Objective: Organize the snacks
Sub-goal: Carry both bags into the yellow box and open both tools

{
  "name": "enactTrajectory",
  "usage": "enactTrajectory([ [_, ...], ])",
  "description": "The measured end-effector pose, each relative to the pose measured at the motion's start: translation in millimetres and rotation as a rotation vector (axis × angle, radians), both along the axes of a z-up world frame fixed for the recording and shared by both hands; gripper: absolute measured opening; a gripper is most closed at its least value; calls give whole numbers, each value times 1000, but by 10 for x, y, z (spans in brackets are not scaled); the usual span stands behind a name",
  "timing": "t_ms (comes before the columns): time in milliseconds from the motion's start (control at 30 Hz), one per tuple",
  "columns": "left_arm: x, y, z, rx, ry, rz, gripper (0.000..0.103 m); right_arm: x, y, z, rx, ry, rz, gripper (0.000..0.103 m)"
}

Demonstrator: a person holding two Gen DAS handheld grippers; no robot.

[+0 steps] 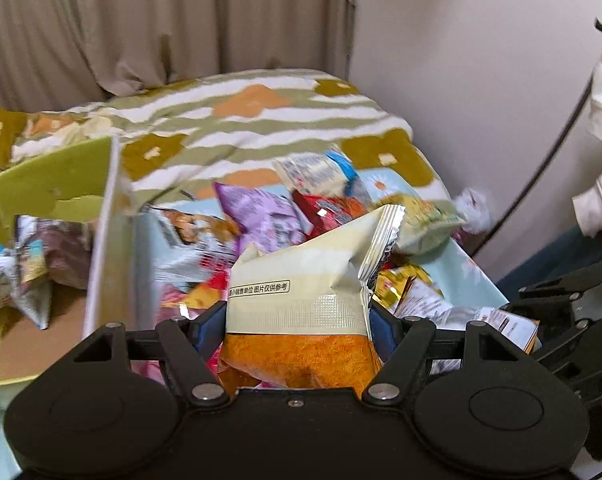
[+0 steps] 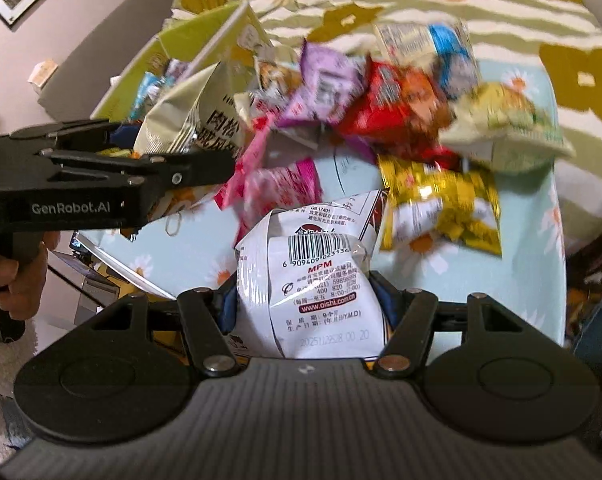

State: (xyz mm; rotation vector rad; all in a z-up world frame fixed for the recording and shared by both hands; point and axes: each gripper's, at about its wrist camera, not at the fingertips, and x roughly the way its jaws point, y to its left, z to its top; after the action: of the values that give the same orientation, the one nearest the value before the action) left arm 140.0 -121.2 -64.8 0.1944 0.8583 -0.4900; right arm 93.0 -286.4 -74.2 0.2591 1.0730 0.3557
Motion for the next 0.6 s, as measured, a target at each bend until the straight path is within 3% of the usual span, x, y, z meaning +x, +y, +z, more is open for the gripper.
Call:
enactTrajectory([
  [300, -26, 500, 376, -10, -82, 194, 75, 342, 204, 472, 9, -121, 80, 78],
  [600, 207, 1280, 670, 29, -161, 354, 75, 828, 778, 868, 50, -240, 125, 78],
])
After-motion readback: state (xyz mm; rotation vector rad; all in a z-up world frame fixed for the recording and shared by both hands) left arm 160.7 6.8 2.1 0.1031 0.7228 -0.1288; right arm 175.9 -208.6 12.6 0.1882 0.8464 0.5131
